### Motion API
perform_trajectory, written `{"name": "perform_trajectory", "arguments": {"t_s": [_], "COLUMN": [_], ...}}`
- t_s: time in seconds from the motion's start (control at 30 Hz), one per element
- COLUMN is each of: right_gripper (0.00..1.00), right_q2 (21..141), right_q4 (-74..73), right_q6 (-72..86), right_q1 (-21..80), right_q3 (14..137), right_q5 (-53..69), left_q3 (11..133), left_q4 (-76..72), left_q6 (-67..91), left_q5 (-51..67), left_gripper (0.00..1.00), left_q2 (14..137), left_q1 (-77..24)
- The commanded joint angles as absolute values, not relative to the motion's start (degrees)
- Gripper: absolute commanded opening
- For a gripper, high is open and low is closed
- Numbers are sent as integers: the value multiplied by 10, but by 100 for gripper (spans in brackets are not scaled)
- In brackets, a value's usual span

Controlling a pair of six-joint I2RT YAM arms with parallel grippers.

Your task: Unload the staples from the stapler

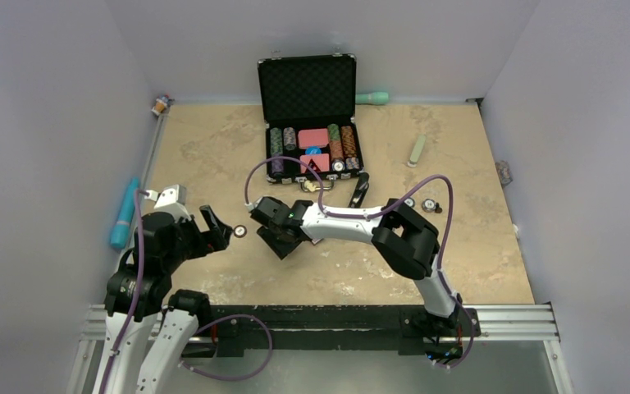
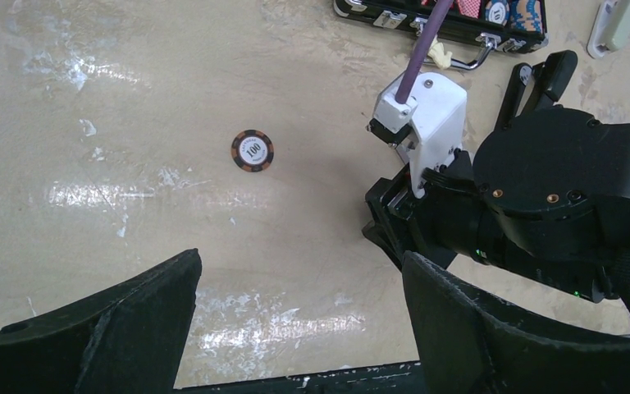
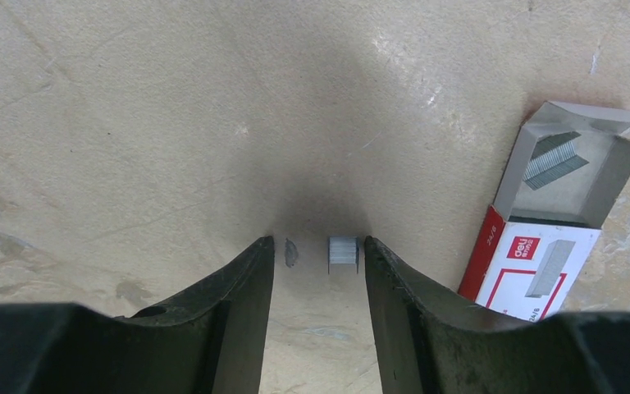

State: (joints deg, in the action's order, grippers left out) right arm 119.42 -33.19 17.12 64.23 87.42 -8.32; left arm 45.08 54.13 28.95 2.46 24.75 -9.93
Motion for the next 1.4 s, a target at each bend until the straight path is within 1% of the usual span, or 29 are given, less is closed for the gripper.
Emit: {"name": "perform_trajectory", "arguments": {"t_s": [0.0,0.27,0.53,0.83,1.37], "right_gripper": [47,46,43,39,36], "right_q2": [1157,1163,1172,1159,1166], "right_q4": [-331,-336,-350,-347,-336], "right_q6": [180,183,176,176,173], "right_q1": [644,644,644,644,644], "right_q3": [862,860,875,848,853], "right_q5": [-101,-115,-127,-132,-123], "left_q3": [453,455,455,455,454], "left_q4": [532,542,544,540,541], "left_q6": [292,306,305,303,304], "left_q5": [15,-29,-23,-18,-19], "left_gripper": [95,95,95,94,94], "left_q2": [241,225,234,235,233], "left_q1": [-103,-102,-102,-102,-102]}}
